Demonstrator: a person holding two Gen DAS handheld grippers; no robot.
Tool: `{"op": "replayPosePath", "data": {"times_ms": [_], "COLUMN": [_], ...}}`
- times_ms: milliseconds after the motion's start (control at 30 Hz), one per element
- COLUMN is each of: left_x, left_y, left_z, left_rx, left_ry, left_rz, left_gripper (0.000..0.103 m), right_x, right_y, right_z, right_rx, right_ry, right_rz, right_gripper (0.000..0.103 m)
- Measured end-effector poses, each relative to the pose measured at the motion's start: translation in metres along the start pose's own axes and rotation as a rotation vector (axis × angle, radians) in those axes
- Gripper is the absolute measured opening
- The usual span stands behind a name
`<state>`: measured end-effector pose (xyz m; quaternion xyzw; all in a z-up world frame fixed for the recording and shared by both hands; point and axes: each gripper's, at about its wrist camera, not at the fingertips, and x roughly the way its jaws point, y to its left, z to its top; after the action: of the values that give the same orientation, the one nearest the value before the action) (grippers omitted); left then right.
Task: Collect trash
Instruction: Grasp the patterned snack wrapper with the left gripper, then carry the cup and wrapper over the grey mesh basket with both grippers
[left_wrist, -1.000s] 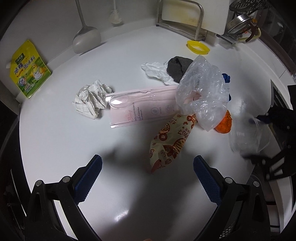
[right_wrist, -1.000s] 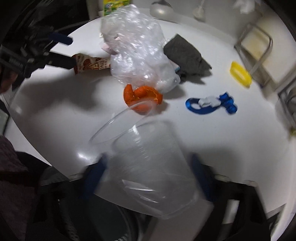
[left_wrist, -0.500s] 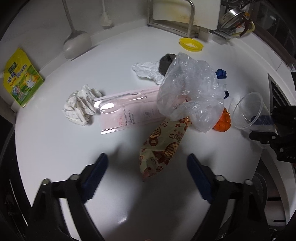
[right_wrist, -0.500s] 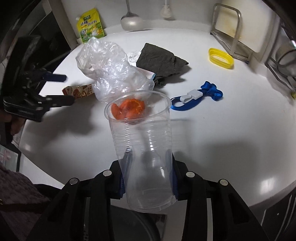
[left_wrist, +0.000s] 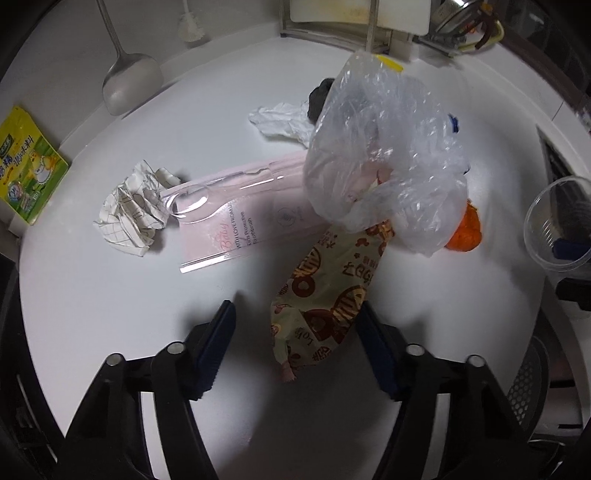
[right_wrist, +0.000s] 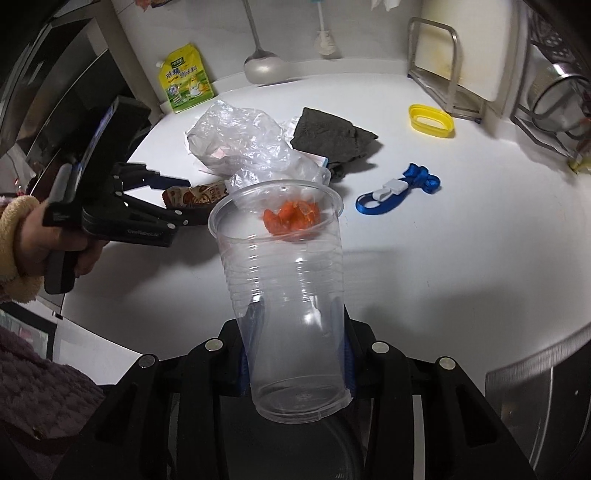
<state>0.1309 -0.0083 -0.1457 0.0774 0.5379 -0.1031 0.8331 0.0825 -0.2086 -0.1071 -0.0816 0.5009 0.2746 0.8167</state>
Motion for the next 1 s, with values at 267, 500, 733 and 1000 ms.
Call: {"op": "replayPosePath", "data": {"times_ms": [267, 500, 733, 1000], "left_x": [-0.017, -0.056, -0.083, -0.113], "left_y": [0.002, 0.015, 0.03, 0.028], "left_z": [-0.007, -0.006, -0.006, -0.013], "left_rx": [-0.038, -0.102, -0.149, -0.165], "left_ry": [-0.027, -0.12, -0.184, -0.237], "left_rz": [-0.07, 0.006, 0.118, 0.115], "left_gripper": [0.024, 0.023, 0.023, 0.023], "right_x": [-0.007, -0.011, -0.019, -0.035], "right_y": [0.004, 0.014, 0.022, 0.031], "right_z": [-0.007, -0.001, 0.005, 0.001], "right_rx": [0.036, 0.02, -0.009, -0.026], "right_ry": [-0.015, -0.042, -0.064, -0.098], "right_rz": [0.029, 0.037, 0.033, 0.036], "right_gripper": [0.037, 0.037, 0.037, 0.037]}}
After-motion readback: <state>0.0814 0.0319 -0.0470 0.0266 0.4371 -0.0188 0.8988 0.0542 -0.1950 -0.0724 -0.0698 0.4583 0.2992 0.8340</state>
